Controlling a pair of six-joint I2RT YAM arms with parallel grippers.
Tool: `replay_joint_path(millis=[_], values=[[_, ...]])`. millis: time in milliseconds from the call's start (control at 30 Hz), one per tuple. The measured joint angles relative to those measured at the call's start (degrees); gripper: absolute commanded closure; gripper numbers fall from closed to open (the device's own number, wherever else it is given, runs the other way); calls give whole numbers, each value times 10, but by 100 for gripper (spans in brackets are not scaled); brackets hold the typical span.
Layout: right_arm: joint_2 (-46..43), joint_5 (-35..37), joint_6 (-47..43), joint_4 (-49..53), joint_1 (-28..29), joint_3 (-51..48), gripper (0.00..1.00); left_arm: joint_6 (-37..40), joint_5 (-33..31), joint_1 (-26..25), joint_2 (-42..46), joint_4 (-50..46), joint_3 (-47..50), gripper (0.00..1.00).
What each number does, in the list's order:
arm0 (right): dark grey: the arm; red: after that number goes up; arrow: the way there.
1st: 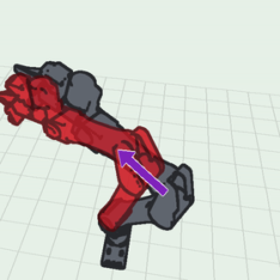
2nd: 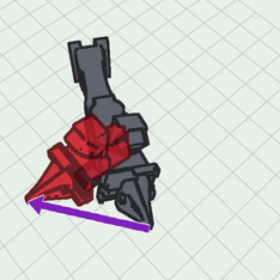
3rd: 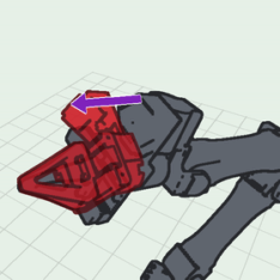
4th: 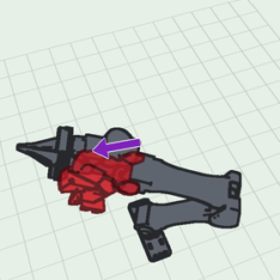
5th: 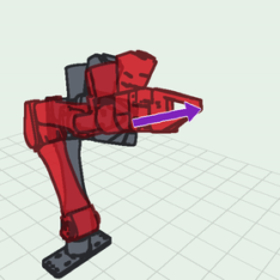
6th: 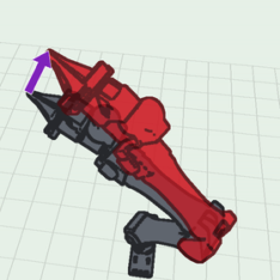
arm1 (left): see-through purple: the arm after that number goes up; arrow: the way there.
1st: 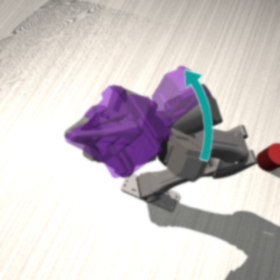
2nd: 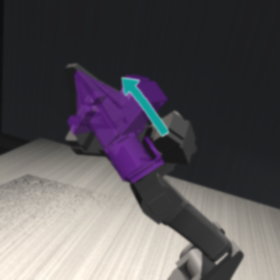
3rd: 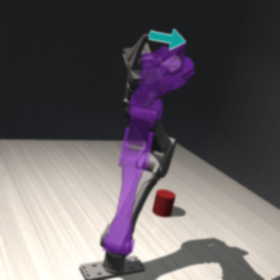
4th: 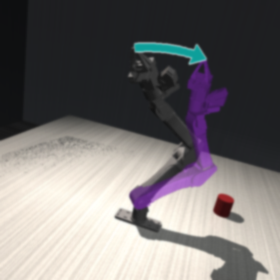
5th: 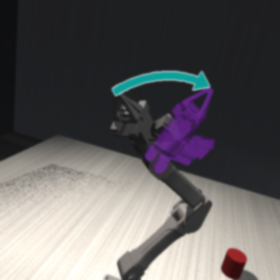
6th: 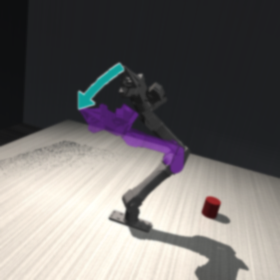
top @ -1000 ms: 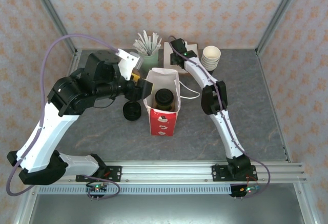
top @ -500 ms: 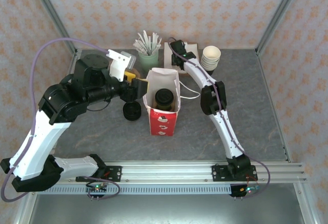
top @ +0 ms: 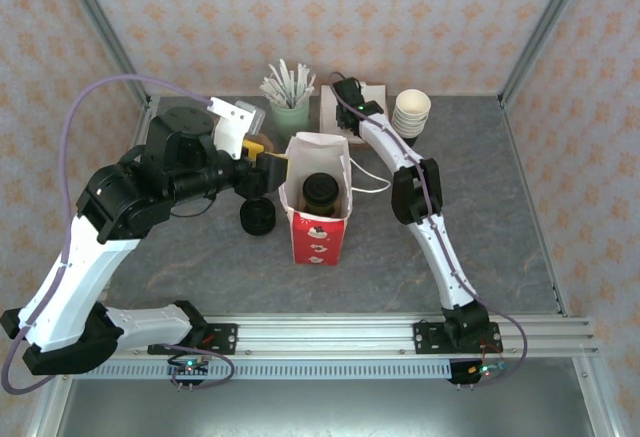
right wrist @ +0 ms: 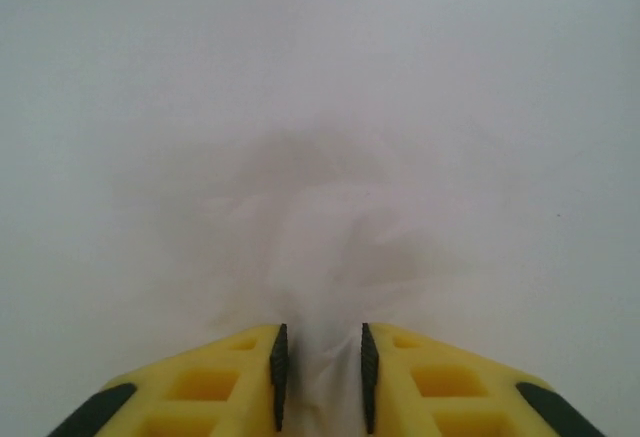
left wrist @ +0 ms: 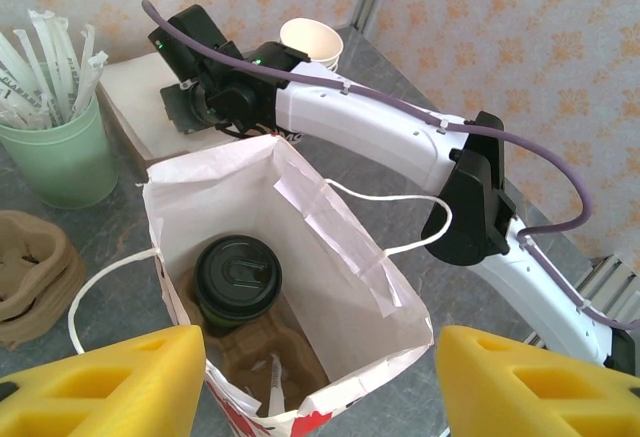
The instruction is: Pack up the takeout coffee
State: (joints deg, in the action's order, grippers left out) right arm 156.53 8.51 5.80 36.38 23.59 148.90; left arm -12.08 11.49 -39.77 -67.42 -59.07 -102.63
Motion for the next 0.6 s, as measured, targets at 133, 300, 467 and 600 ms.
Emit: replay_joint_path(millis=[133,300,467,600], values=[[0,-4,2,0,0,2,83,0,0,0,2,0,0,37],[0,-10,3,0,0,3,89,0,0,0,3,0,0,37],[-7,-13,1,2,0,4,90,0,0,0,3,0,0,37],[-32,-17,-2,13,0,17,90,0,-2,0,7,2,8,37]])
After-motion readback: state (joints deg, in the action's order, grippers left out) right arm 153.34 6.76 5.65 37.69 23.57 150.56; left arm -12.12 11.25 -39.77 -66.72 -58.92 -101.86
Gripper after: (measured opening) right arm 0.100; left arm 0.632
